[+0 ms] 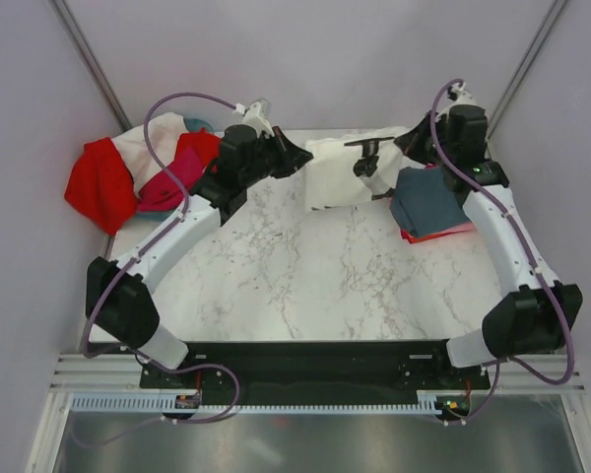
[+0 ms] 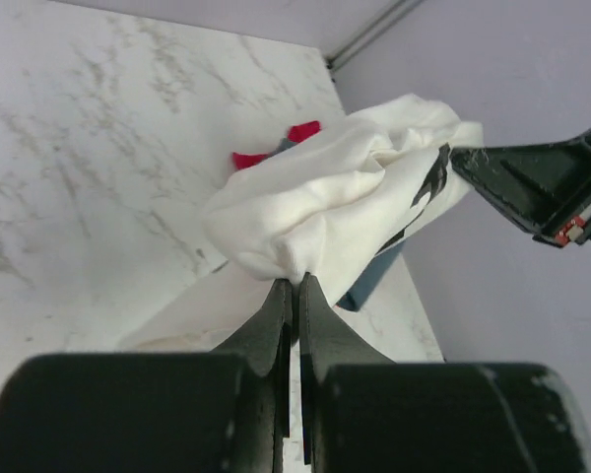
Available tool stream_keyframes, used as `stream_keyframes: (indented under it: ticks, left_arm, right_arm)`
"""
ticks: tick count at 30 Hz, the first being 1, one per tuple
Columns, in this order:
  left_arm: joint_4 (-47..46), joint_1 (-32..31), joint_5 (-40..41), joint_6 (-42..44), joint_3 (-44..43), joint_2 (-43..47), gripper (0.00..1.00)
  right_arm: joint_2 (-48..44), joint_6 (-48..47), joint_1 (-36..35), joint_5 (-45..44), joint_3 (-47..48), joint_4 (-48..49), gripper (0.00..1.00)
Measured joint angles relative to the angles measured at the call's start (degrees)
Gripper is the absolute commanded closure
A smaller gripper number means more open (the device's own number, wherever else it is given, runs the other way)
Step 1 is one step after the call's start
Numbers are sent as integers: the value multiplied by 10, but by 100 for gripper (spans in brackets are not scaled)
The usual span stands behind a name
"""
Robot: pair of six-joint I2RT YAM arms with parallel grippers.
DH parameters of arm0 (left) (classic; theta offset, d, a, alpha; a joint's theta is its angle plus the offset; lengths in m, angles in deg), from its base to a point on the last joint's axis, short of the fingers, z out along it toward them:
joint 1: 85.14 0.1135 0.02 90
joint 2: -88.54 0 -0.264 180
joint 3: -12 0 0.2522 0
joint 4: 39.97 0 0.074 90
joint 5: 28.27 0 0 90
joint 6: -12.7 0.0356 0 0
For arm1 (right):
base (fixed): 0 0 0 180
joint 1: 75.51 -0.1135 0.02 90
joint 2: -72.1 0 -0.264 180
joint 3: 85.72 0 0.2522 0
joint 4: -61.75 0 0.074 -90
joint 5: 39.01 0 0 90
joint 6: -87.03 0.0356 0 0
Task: Fold and stack the t-shirts
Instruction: Neatly place the folded tshirt to the corner
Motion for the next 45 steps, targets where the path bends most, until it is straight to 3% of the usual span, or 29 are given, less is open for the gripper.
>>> stream_keyframes:
  ticks: [8, 16, 27, 35, 45]
  left_arm:
    - [-8, -159, 94, -13, -33, 16, 98]
    - [-63, -271, 155, -14, -135, -97, 98]
    - [-87, -317, 187, -13, -260, -266, 98]
    - [-88, -315, 222, -9, -335, -331, 98]
    - [-88, -290, 228, -23, -346, -378, 98]
  right_arm:
    - [-102, -26, 61, -135, 57, -125, 100]
    - [-102, -54, 157, -230, 102, -213, 100]
    - [-22, -57, 273, -222, 108, -241, 100]
    - [42, -57, 286, -200, 119, -214, 100]
    - [111, -51, 286, -158, 124, -180, 100]
